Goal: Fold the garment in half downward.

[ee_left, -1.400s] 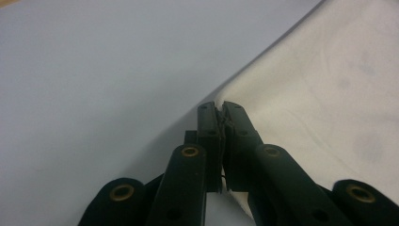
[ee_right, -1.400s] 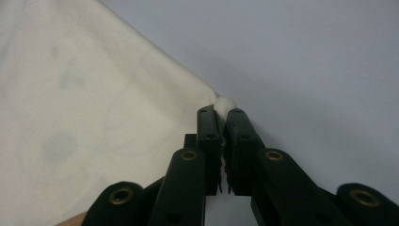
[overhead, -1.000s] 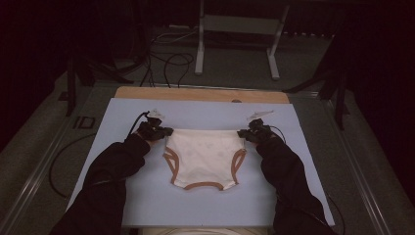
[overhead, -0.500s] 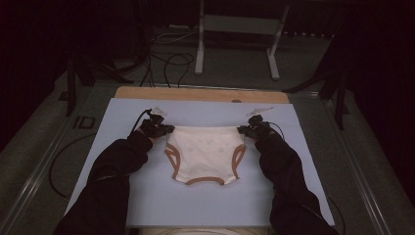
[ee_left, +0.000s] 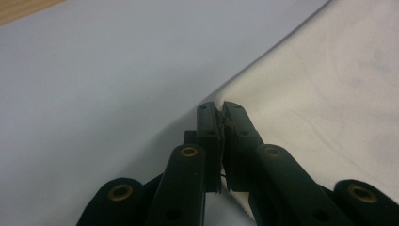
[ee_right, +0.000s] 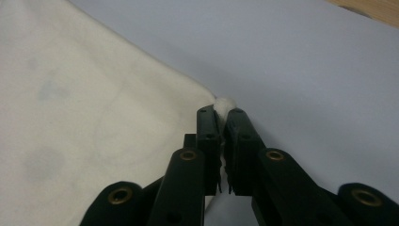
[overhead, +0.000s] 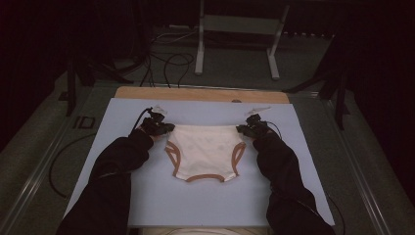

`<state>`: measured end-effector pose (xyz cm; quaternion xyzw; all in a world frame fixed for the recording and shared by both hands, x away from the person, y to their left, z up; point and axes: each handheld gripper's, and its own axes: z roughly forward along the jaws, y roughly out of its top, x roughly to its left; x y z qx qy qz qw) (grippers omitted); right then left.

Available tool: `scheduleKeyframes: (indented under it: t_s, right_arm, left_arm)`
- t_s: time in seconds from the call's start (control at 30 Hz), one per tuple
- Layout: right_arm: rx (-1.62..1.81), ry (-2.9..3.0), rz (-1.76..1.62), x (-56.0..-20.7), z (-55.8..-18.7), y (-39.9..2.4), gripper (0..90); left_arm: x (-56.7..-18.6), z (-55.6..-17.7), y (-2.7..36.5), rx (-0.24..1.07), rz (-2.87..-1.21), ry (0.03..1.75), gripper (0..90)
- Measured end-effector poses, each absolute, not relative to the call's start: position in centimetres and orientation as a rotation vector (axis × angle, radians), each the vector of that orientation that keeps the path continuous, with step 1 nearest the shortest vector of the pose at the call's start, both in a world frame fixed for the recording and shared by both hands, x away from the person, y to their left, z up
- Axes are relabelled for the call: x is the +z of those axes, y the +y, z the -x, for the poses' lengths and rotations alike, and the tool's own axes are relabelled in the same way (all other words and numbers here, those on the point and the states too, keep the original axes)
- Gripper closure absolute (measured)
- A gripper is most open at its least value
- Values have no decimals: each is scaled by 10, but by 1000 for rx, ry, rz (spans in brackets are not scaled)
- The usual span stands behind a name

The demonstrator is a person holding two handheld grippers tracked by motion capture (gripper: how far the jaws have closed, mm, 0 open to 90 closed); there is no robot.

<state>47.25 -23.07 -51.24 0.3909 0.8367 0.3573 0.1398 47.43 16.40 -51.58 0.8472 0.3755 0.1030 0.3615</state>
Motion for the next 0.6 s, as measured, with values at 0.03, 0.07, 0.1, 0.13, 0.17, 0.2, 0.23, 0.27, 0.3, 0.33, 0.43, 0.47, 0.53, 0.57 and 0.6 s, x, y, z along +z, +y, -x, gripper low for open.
scheduleKeyframes:
  t_s: [0.03,0.07,0.1,0.13,0.17,0.2,0.23,0.27,0.3,0.33,0.43,0.47,0.53,0.57,0.6]
  right_arm:
    - [1036,2417,-1131,-513,-473,-231,850]
    - [1038,2415,-1134,-513,-473,-230,850]
    - [1033,2417,-1137,-513,-474,-230,850]
    - [1028,2421,-1131,-513,-474,-230,849]
    - [1021,2422,-1129,-514,-475,-230,847]
    - [1023,2421,-1130,-514,-475,-230,846]
    - [1028,2419,-1140,-515,-475,-229,836]
    - [1026,2415,-1144,-515,-475,-229,826]
    - [1009,2413,-1152,-515,-475,-229,801]
    - [1004,2410,-1151,-515,-475,-230,768]
    - [1016,2388,-1180,-514,-475,-233,626]
    - [1032,2381,-1184,-513,-475,-234,584]
    - [1050,2375,-1192,-510,-474,-236,515]
    - [1068,2379,-1199,-508,-473,-236,474]
    - [1074,2380,-1194,-507,-472,-236,441]
  left_arm:
    - [-516,-475,164,265,-2183,969,865]
    - [-517,-475,165,261,-2185,968,864]
    - [-518,-475,164,264,-2185,970,864]
    - [-518,-475,164,260,-2190,973,860]
    - [-518,-475,164,264,-2192,974,859]
    - [-518,-475,164,271,-2194,976,855]
    - [-518,-475,165,277,-2194,980,843]
    - [-517,-475,165,292,-2186,991,827]
    - [-516,-475,165,301,-2178,996,785]
    - [-515,-475,166,316,-2173,1011,754]
    - [-512,-475,170,309,-2182,1031,627]
    - [-510,-475,172,293,-2172,1037,608]
    - [-506,-474,174,279,-2169,1031,525]
    - [-505,-473,174,276,-2159,1030,482]
    - [-502,-471,175,268,-2156,1019,453]
